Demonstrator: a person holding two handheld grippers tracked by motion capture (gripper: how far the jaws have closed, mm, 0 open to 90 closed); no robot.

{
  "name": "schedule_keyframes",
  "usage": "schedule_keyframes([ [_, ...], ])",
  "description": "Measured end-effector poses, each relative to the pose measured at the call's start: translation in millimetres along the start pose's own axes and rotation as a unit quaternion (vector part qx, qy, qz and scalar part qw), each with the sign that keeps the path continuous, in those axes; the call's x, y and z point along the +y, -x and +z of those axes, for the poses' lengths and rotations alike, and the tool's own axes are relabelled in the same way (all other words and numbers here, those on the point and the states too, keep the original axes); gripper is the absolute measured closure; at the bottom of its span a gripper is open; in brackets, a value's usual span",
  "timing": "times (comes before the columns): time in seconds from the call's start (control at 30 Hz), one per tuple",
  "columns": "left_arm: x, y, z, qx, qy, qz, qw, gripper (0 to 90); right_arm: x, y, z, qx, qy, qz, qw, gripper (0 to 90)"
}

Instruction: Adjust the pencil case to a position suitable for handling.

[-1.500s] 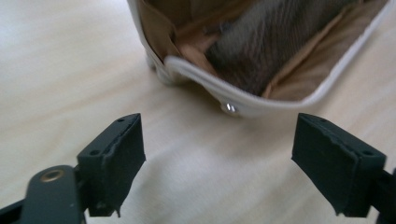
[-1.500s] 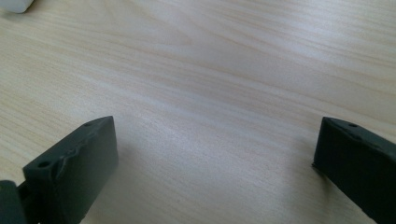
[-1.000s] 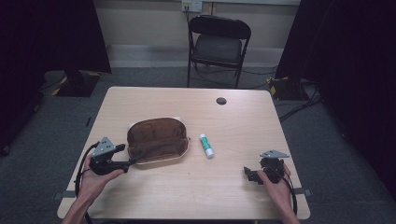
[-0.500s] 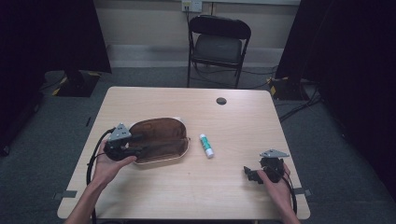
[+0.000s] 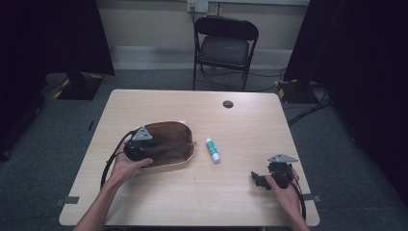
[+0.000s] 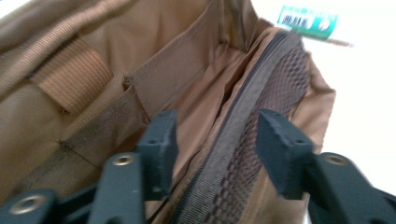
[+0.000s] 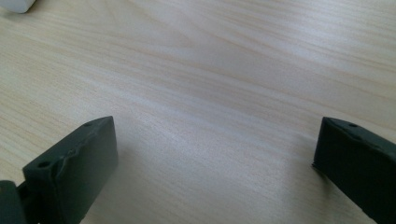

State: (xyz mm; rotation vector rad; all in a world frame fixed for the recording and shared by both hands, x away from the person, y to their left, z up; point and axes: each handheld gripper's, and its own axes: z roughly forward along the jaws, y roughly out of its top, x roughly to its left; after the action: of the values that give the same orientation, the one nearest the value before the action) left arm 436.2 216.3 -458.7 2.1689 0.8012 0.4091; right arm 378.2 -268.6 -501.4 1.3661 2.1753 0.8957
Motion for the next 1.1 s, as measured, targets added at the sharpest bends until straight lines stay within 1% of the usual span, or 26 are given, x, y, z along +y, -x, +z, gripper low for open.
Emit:
schedule_keyframes([
  [0.03,0.0,0.0,0.0,0.000,0.000,0.000,1.0000,54.2,0.0,0.0,0.0,0.000,0.000,0.000,1.0000,0.0],
  [0.07,-0.1,-1.1,1.0,-0.001,-0.012,0.005,0.9999,54.2,0.0,0.0,0.0,-0.001,0.000,0.000,1.0000,0.0],
  [0.1,-0.8,-0.1,3.1,-0.010,-0.016,0.004,0.9998,56.9,0.0,0.1,0.0,0.000,0.000,0.000,1.0000,0.0],
  [0.13,-1.4,1.7,5.2,-0.006,-0.025,0.010,0.9996,58.7,0.0,0.0,0.0,-0.001,0.000,0.000,1.0000,0.0],
  [0.17,-1.9,2.0,6.0,-0.004,-0.027,0.011,0.9996,59.3,0.0,0.1,0.1,0.000,0.000,-0.001,1.0000,0.0],
  [0.2,-2.7,2.6,7.4,-0.004,-0.020,0.006,0.9998,59.3,0.0,0.1,0.1,0.000,0.000,-0.001,1.0000,0.0],
  [0.23,-2.8,2.9,7.4,-0.006,-0.023,0.004,0.9997,60.6,0.0,0.2,0.1,0.000,0.000,-0.001,1.0000,0.0],
  [0.3,-2.7,3.3,7.0,-0.009,-0.031,0.016,0.9993,66.4,0.0,0.1,0.1,0.000,0.001,0.000,1.0000,0.0],
  [0.33,-2.8,5.6,7.5,-0.011,-0.026,0.010,0.9995,66.4,0.0,0.1,0.1,0.000,0.001,0.000,1.0000,0.0],
  [0.37,-2.5,5.3,6.5,-0.012,-0.034,0.019,0.9992,67.1,0.0,0.1,0.1,0.000,0.001,-0.001,1.0000,0.0],
  [0.4,-2.9,6.2,6.2,-0.013,-0.035,0.019,0.9991,67.5,0.0,0.2,0.1,0.000,0.001,-0.001,1.0000,0.0],
  [0.57,-3.6,7.7,6.0,-0.010,-0.034,0.020,0.9992,68.4,0.0,0.2,0.1,0.000,0.001,-0.001,1.0000,0.0],
  [0.63,-3.5,8.7,5.5,-0.010,-0.033,0.020,0.9992,70.7,0.0,0.1,0.1,0.000,0.000,-0.001,1.0000,0.0],
  [0.67,-3.6,9.6,4.7,-0.012,-0.029,0.018,0.9993,70.7,0.0,0.1,0.1,0.000,0.001,-0.001,1.0000,0.0],
  [0.73,-3.8,10.4,2.7,-0.019,-0.032,0.018,0.9992,74.0,0.0,0.1,0.1,0.000,0.001,0.000,1.0000,0.0],
  [0.77,-4.7,12.2,2.1,-0.017,-0.028,0.015,0.9993,74.3,0.0,0.0,0.0,-0.001,0.000,0.000,1.0000,0.0],
  [0.8,-5.4,13.1,1.6,-0.020,-0.027,0.016,0.9993,74.5,0.0,0.1,0.0,0.000,0.000,0.000,1.0000,0.0],
  [0.83,-5.4,13.2,0.2,-0.021,-0.033,0.019,0.9991,74.9,0.0,0.0,0.0,-0.001,0.000,0.000,1.0000,0.0],
  [0.87,-5.9,13.5,0.4,-0.025,-0.028,0.016,0.9992,75.0,0.0,0.0,0.0,-0.001,0.000,0.000,1.0000,0.0],
  [0.93,-6.0,15.4,-1.1,-0.028,-0.034,0.017,0.9989,75.3,0.0,0.0,0.0,-0.001,0.000,0.000,1.0000,0.0],
  [0.97,-7.3,18.5,-1.5,-0.031,-0.027,0.012,0.9991,75.3,0.0,0.0,0.0,-0.001,0.000,0.000,1.0000,0.0],
  [1.0,-7.3,18.5,-1.5,-0.031,-0.027,0.012,0.9991,75.3,0.0,0.0,0.0,-0.001,0.000,0.000,1.0000,0.0],
  [1.03,-7.8,20.0,-2.2,-0.033,-0.029,0.020,0.9988,75.3,0.0,0.0,0.0,0.000,0.000,0.000,1.0000,0.0],
  [1.07,-9.2,23.7,-2.0,-0.032,-0.018,0.011,0.9993,75.3,0.0,0.1,0.1,0.000,0.001,0.000,1.0000,0.0],
  [1.1,-9.2,24.3,-3.6,-0.039,-0.029,0.017,0.9987,75.2,0.0,0.1,0.1,0.000,0.000,-0.001,1.0000,0.0],
])
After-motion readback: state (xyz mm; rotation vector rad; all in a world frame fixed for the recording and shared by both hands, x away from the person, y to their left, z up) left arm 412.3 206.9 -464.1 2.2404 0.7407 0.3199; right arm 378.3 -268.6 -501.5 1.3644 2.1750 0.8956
